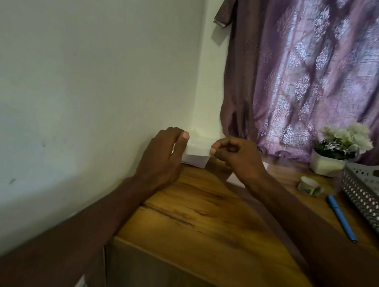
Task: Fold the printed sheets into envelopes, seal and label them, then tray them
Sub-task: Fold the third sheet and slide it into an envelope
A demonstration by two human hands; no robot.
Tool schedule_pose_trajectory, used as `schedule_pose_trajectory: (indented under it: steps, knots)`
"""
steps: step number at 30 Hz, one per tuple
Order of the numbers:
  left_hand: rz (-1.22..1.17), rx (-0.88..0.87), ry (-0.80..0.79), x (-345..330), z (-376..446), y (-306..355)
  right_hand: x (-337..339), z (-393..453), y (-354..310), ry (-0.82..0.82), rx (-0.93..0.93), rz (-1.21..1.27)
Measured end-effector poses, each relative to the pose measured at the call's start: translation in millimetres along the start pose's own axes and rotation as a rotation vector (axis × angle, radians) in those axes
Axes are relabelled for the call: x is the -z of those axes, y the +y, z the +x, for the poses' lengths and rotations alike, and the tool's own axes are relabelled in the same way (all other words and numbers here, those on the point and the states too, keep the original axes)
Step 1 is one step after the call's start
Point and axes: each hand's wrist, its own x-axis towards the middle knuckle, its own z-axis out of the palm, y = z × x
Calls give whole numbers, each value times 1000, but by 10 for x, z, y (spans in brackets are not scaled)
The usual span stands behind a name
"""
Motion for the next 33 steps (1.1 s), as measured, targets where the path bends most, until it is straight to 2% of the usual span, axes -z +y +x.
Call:
schedule_pose_trajectory:
  steps: [3, 6, 10, 12, 16, 19, 22, 25, 28, 31, 33]
  knots:
    - [-203, 12, 46, 14, -5, 121, 318, -95, -117, 67, 0, 222]
    - [-368, -13, 160, 85, 55, 255, 661, -51, -142, 131, -23, 552]
    - [-423, -1, 168, 122, 171, 473, 1017, 20, -77, 60, -58, 876]
    - [-445, 71, -31, 122, 322, 654, 1103, 0, -1, 4, -105, 1006]
    - [-479, 264, -626, -103, 670, 959, 1090, -79, 65, -124, -131, 1151]
    - [-395, 311, -902, -463, 713, 1087, 1015, -98, 95, -176, -136, 1233]
    - [-399, 314, -966, -697, 627, 1085, 976, -49, 151, -168, -150, 1202]
    - [-474, 354, -964, -753, 619, 891, 942, 59, 263, -38, -146, 1090]
    - [-444, 381, -861, -695, 698, 668, 901, 141, 372, 105, -137, 936]
    - [-511, 486, -663, -572, 753, 522, 887, 179, 483, 273, -259, 557]
    - [-514, 548, -575, -509, 750, 456, 872, 171, 534, 371, -250, 205]
